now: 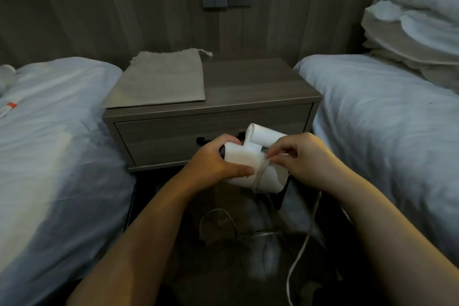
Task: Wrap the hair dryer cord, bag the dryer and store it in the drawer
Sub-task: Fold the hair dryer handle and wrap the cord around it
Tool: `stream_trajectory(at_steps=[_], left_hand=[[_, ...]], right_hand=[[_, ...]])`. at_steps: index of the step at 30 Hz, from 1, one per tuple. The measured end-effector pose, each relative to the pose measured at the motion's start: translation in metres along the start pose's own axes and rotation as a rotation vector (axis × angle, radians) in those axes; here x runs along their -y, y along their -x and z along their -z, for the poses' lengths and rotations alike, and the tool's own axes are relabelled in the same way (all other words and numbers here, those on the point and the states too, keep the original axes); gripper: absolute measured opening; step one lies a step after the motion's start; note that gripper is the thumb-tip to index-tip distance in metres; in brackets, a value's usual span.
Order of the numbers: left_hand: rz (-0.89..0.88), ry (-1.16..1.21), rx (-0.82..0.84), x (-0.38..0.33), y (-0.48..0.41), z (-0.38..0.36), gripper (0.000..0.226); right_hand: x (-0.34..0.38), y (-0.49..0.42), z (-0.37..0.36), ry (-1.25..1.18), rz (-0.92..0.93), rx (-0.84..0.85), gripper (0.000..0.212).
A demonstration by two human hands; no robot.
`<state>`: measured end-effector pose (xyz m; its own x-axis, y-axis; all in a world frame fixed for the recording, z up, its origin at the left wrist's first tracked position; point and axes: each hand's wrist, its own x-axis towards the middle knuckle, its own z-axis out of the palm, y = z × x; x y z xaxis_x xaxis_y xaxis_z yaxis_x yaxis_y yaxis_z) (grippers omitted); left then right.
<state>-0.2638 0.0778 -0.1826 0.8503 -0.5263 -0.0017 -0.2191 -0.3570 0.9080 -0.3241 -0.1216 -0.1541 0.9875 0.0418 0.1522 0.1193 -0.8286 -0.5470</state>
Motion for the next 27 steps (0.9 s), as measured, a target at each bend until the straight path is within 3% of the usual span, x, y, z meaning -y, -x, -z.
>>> stream_trajectory(at_steps=[3, 8, 14, 18, 21, 23, 25, 27], left_hand=[[0.000, -0.006, 0.042, 0.000, 0.001, -0.001, 0.048], [-0.005, -0.046, 0.039, 0.000, 0.001, -0.006, 0.045], [0.006, -0.055, -0.008, 0.001, 0.000, -0.010, 0.043], [-0.004, -0.169, -0.036, 0.003, -0.001, -0.009, 0.048], [-0.006, -0.233, -0.023, 0.006, -0.001, -0.005, 0.052], [-0.017, -0.245, -0.002, 0.007, -0.002, -0.002, 0.051], [-0.029, -0.252, 0.028, 0.007, -0.003, 0.000, 0.051], [-0.018, -0.277, 0.078, 0.007, -0.003, 0.000, 0.051]], right_hand=[[-0.002, 0.000, 0.001, -0.020, 0.060, 0.014, 0.019], [0.003, 0.003, -0.004, -0.125, -0.012, -0.140, 0.017], [0.008, 0.007, -0.012, 0.003, 0.002, -0.267, 0.022], [0.010, 0.004, -0.011, -0.021, -0.047, -0.153, 0.020], [0.003, 0.002, 0.000, -0.161, -0.042, 0.021, 0.010], [-0.005, 0.003, 0.013, -0.252, -0.008, 0.144, 0.018], [-0.011, 0.003, 0.021, -0.223, -0.019, 0.211, 0.020], [-0.014, 0.002, 0.023, -0.087, -0.076, 0.159, 0.008]])
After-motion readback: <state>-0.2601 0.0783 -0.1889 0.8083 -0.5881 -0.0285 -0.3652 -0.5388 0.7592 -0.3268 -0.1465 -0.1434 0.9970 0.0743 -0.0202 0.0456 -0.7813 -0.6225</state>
